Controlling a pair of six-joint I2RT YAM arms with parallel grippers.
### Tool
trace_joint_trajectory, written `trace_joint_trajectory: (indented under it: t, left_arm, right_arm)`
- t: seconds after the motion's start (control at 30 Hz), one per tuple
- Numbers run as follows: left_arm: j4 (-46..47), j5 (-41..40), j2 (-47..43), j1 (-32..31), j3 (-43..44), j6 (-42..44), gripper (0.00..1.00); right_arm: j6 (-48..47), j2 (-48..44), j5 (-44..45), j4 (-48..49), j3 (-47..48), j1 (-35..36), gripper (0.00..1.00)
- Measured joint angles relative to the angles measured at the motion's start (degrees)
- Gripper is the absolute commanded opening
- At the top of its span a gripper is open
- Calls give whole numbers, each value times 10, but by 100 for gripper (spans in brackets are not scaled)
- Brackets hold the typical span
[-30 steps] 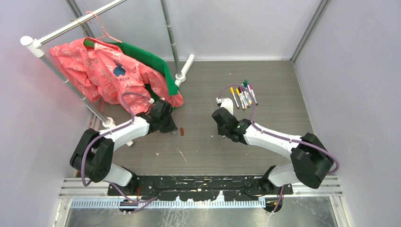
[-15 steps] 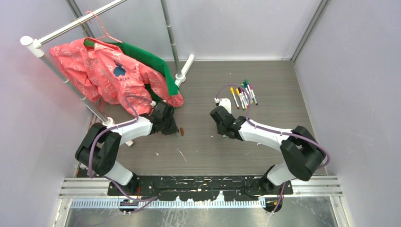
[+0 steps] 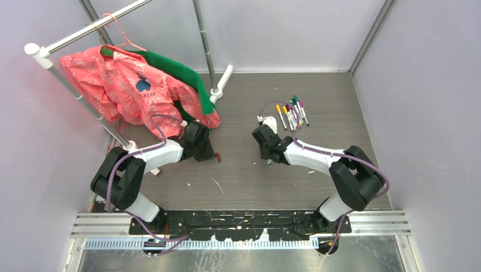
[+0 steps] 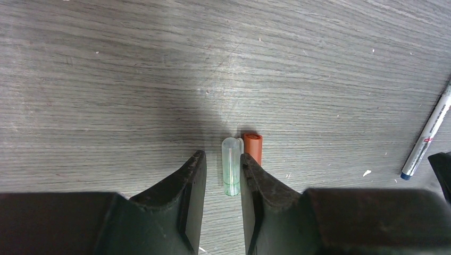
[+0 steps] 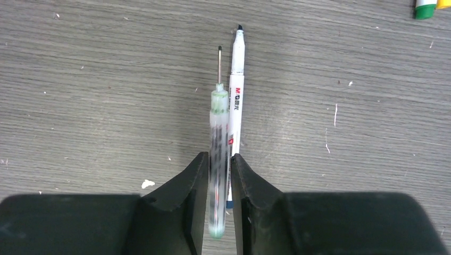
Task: Open the pen caps
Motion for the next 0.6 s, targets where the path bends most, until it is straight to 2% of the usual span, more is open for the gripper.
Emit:
trace_joint_trajectory:
  t: [0.47,0.6]
  left_arm:
    - [-6,-4,-11,0,-7,0,31]
    - [-15,-9,-21,0,-12,0,31]
  right_arm:
    - [-8,4,-6,4,5,-7,30]
    - [-10,4,-4,0,10,-8,35]
